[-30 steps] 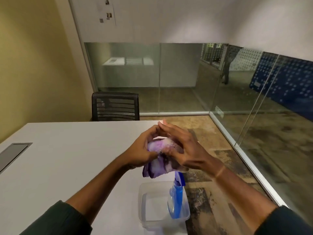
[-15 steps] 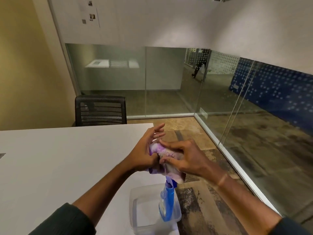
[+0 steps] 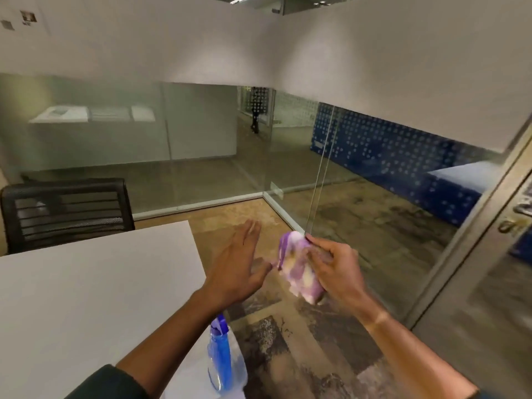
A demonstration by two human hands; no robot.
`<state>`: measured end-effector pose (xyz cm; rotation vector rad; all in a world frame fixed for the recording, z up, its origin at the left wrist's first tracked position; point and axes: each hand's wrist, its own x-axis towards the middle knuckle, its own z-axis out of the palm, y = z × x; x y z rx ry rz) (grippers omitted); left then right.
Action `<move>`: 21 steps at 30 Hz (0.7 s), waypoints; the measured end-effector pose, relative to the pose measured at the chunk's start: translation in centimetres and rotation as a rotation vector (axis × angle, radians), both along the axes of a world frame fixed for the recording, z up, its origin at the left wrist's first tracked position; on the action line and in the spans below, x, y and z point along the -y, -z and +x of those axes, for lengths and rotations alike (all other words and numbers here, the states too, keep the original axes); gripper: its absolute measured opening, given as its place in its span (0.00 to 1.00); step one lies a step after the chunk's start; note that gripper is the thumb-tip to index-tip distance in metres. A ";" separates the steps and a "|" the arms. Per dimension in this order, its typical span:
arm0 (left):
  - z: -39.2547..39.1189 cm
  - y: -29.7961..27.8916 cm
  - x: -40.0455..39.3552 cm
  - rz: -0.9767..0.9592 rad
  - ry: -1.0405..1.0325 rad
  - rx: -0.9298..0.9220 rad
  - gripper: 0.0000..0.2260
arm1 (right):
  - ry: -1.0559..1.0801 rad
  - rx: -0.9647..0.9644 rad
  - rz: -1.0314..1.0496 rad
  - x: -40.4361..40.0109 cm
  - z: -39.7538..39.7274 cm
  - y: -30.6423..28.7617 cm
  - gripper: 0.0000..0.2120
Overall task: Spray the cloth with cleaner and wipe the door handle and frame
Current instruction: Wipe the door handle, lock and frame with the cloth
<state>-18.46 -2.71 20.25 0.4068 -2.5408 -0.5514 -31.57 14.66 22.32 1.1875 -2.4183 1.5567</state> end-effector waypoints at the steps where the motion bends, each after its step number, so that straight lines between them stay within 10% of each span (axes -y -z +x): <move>1: -1.0 -0.2 -0.6 -0.035 0.011 -0.006 0.37 | 0.084 -0.008 -0.013 -1.2 -1.0 0.1 0.15; 21: -31.4 -1.2 -22.2 -0.097 0.462 -0.072 0.37 | 0.803 -0.026 -0.189 -27.7 -23.5 0.0 0.16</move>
